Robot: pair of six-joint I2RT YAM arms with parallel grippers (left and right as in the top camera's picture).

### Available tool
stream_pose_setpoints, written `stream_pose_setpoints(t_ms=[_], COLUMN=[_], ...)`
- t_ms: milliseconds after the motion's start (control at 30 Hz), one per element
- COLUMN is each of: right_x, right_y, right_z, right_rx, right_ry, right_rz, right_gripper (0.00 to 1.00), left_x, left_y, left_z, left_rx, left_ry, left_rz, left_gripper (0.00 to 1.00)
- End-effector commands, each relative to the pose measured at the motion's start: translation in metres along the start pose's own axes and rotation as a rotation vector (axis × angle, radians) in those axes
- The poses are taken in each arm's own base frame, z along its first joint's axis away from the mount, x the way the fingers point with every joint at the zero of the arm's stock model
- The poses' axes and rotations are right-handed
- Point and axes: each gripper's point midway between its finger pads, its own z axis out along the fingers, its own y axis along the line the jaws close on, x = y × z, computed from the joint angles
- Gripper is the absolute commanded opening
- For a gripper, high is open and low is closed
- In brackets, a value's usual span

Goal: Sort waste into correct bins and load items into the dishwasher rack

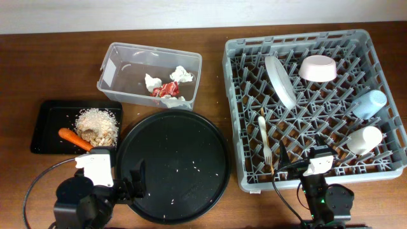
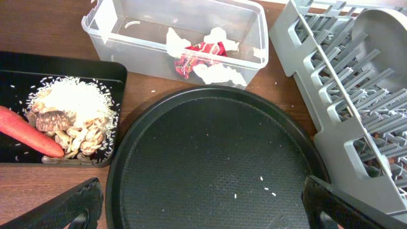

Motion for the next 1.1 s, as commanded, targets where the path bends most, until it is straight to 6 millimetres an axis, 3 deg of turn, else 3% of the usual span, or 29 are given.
stream_pose_setpoints(t_ms=[0, 967, 1067], right_x=[0.002, 0.002, 0.002], right_y=[-0.001, -0.001, -0.001], right_z=[0.000, 0.000, 0.000], right_rx=[0.006, 0.007, 0.007], right_ry=[0.003, 0.001, 0.002], right_rz=[-0.009, -0.010, -0.010], right_gripper=[0.98, 0.98, 0.98], left_x=[0.001, 0.001, 0.017], left_y=[0.000, 0.000, 0.004], left_z=[0.000, 0.000, 0.000], left_rx=[0.002, 0.002, -0.015], left_ry=[-0.001, 0.000, 0.062], left_rz=[-0.009, -0.009, -0.013], left_gripper=[0.99, 0.99, 0.99])
